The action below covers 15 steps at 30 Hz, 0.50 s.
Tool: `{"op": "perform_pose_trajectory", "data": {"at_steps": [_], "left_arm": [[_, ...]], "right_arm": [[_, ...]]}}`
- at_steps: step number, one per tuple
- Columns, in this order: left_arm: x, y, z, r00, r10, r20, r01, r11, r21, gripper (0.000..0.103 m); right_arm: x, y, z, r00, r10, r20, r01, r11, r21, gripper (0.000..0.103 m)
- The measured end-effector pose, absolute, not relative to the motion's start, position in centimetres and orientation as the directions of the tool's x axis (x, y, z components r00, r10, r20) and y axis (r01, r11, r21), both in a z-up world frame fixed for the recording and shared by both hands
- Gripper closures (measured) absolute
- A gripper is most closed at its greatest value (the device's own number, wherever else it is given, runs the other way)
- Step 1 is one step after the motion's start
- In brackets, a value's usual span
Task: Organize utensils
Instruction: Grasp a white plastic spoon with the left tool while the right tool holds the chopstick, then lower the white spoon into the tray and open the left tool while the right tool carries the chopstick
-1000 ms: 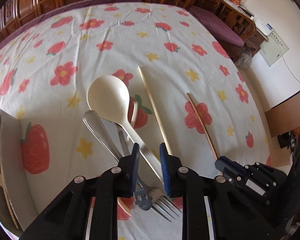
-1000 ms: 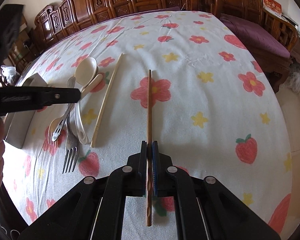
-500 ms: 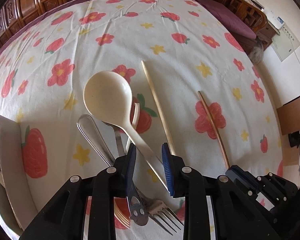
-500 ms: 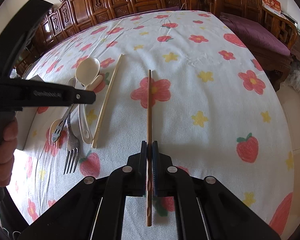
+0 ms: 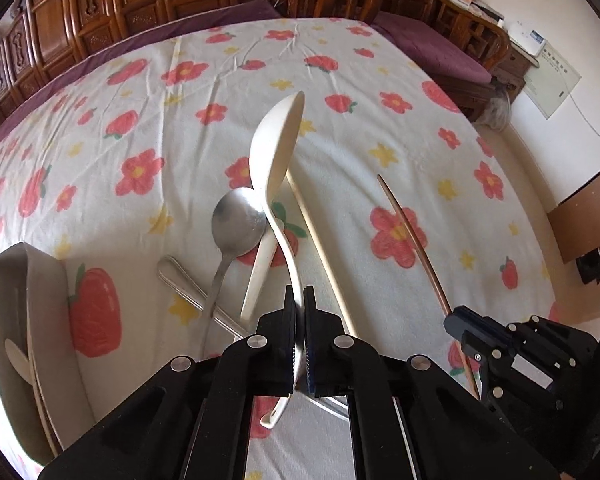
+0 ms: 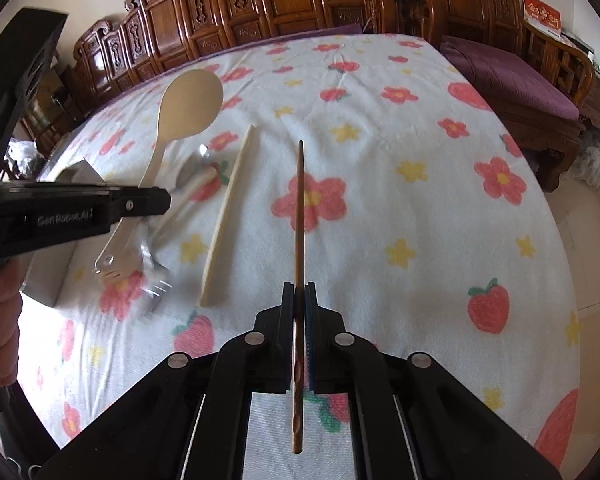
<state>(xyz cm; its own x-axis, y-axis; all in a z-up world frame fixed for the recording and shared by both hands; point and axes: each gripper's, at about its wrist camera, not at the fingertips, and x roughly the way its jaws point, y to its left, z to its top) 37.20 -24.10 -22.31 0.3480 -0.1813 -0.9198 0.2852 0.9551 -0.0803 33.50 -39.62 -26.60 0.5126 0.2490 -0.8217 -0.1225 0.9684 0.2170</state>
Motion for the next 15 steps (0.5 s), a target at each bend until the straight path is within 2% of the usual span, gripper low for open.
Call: {"op": "perform_pose_trajectory", "data": {"at_steps": [15], "left_arm": [[34.3, -19.0, -19.0, 0.412, -0.167, -0.896, 0.278, 0.959, -0.051, 0.1]], "right_arm": [[32.6, -36.4, -21.2, 0.58, 0.293, -0.76, -0.191, 0.956, 0.222, 0.097]]}}
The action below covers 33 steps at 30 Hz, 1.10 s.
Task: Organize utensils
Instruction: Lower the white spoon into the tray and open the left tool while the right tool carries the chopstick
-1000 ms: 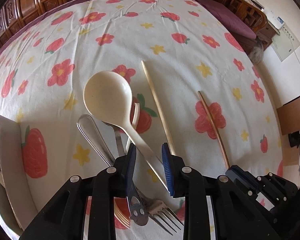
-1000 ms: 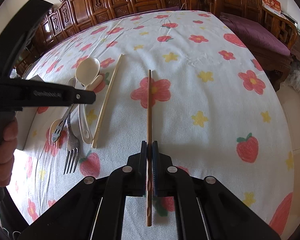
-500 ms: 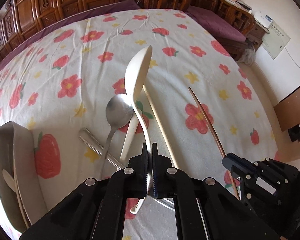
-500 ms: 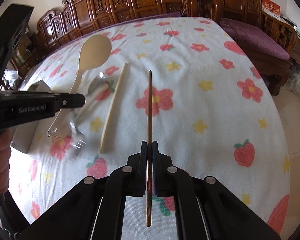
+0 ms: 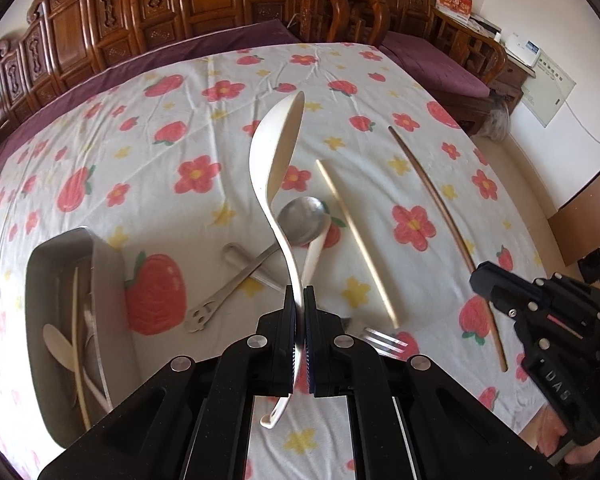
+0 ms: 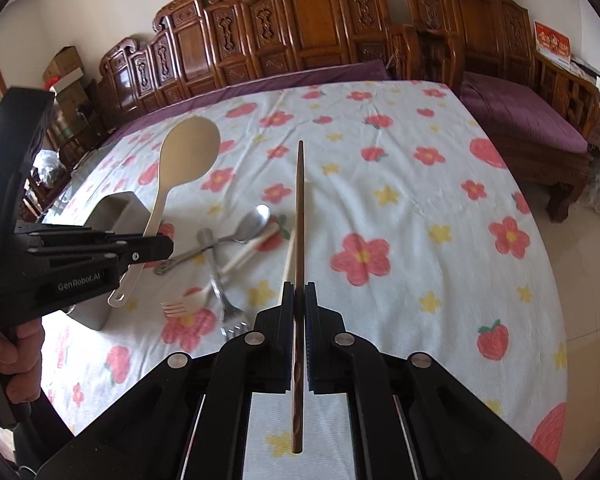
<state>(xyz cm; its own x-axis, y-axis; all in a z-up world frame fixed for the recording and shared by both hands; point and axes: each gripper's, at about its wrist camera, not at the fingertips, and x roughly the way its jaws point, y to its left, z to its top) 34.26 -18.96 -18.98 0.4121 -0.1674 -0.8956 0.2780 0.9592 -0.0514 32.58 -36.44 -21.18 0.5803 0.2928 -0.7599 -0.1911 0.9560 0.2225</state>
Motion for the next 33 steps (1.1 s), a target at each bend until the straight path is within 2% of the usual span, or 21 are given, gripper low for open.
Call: {"op": "perform_pose_trajectory", "data": {"at_steps": [15, 18, 33], "left_arm": [[32.5, -12.0, -17.4, 0.443, -0.133, -0.887, 0.234, 0.972, -0.028, 0.1], [32.3, -10.1, -17.4, 0.449, -0.118, -0.886, 0.221, 0.975, -0.017, 0.1], [32.2, -0.7, -19.0, 0.438, -0.084, -0.895, 0.116, 0.993, -0.036, 0.1]], "right_arm": [[30.9, -31.3, -19.3, 0.577, 0.329, -0.748, -0.286, 0.939, 0.193, 0.097], [30.6, -29.9, -18.6, 0.59, 0.321, -0.741, -0.311, 0.937, 0.159, 0.097], [29.8, -22.4, -16.0, 0.572, 0.39, -0.721, -0.404, 0.899, 0.166, 0.097]]}}
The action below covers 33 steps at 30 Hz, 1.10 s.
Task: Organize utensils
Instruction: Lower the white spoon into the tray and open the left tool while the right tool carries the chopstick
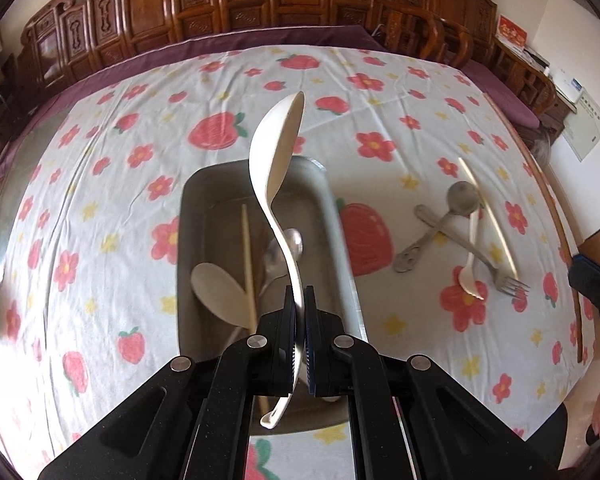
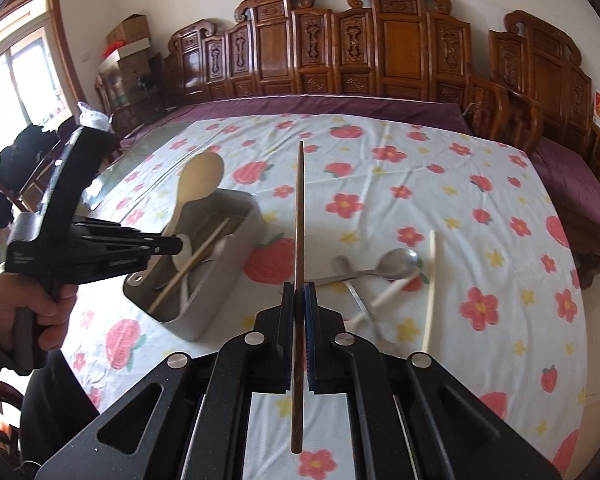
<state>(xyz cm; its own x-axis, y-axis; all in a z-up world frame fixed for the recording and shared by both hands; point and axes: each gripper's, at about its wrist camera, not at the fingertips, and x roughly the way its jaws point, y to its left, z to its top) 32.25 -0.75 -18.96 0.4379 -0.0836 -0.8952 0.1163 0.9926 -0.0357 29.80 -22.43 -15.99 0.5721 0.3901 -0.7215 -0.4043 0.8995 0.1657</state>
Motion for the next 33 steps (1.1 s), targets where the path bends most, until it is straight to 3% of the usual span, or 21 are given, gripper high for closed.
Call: {"op": "perform_pose_trajectory", "data": {"at_steps": [15, 16, 18, 22, 24, 33], "left_arm": [[32.6, 1.6, -21.4, 0.418, -0.121, -0.9, 0.098, 0.991, -0.088, 0.1], [32.6, 1.7, -21.4, 0.422, -0.118, -0.899, 0.096, 0.992, -0.086, 0.098], [32.4, 2.1, -21.2, 0.434, -0.123, -0.893, 0.094, 0.991, -0.091, 0.085], [31.4, 2.8, -20.1, 0.465, -0.132, -0.875, 0.107, 0.99, -0.093, 0.082], [30.6, 3.2, -19.5, 0.488, -0.127, -0.863, 0.116, 0.99, -0.08, 0.075], [26.4, 5.9, -17.0, 0.599, -0.101, -0.794, 0.133, 0.991, -0.026, 0.07]], "right_arm": [[29.6, -17.9, -16.5, 0.54, 0.401, -0.74, -0.426, 0.889, 0.171, 0.097], [29.6, -17.7, -16.6, 0.537, 0.399, -0.743, -0.426, 0.889, 0.17, 0.097], [29.7, -17.4, -16.7, 0.534, 0.397, -0.747, -0.427, 0.889, 0.167, 0.097], [29.8, -16.1, -17.1, 0.523, 0.398, -0.754, -0.435, 0.885, 0.165, 0.097], [29.9, -15.3, -17.3, 0.518, 0.4, -0.756, -0.442, 0.882, 0.164, 0.097], [30.6, -11.4, -17.9, 0.504, 0.413, -0.759, -0.448, 0.876, 0.179, 0.097]]}}
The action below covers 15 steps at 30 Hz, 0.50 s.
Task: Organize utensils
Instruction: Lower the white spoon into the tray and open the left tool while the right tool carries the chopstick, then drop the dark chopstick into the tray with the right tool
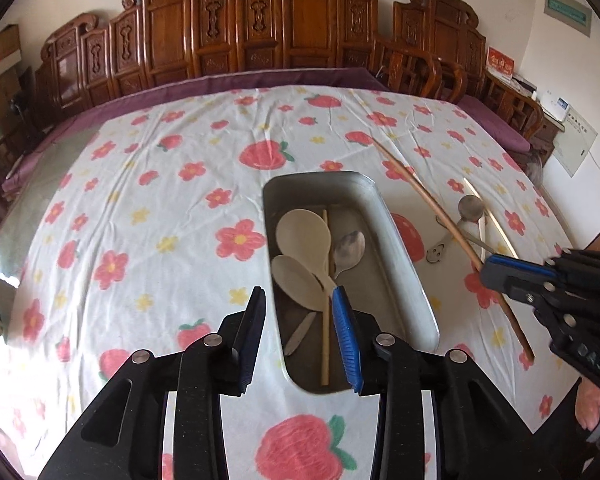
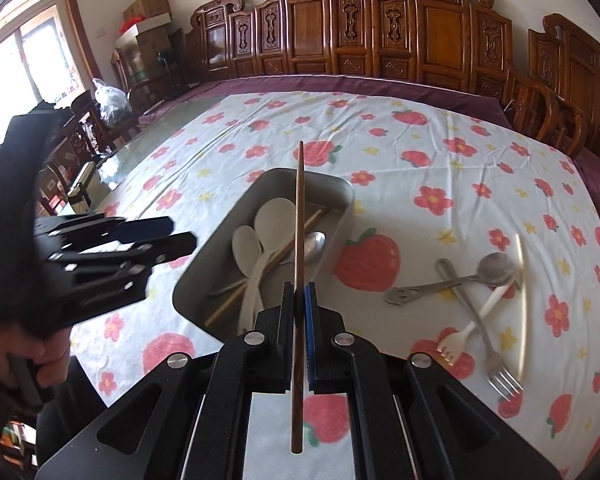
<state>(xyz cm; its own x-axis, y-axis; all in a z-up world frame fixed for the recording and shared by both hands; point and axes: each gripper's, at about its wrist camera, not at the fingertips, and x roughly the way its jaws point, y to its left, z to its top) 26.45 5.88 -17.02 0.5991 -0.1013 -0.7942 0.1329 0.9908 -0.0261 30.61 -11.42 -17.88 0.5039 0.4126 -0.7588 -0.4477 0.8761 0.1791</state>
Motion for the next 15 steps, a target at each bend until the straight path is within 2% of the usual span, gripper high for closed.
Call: {"op": "perform_pose_trajectory", "data": {"at_steps": [8, 15], "left_arm": [[23.9, 8.4, -15.7, 0.658, -0.08, -0.749, 0.109, 0.994, -0.01, 0.068], [22.7, 9.3, -14.9, 0.689, -0.09, -0.719, 0.122, 0.993, -0.007, 0.046]], "right_arm": [[32.6, -9.1, -18.4, 0.494, 0.417, -0.763, -0.428, 0.88, 0.205, 0.097], [34.3, -7.6, -19.4, 0.486, 0.425, -0.764, -0.416, 0.881, 0.225, 0.097]]}}
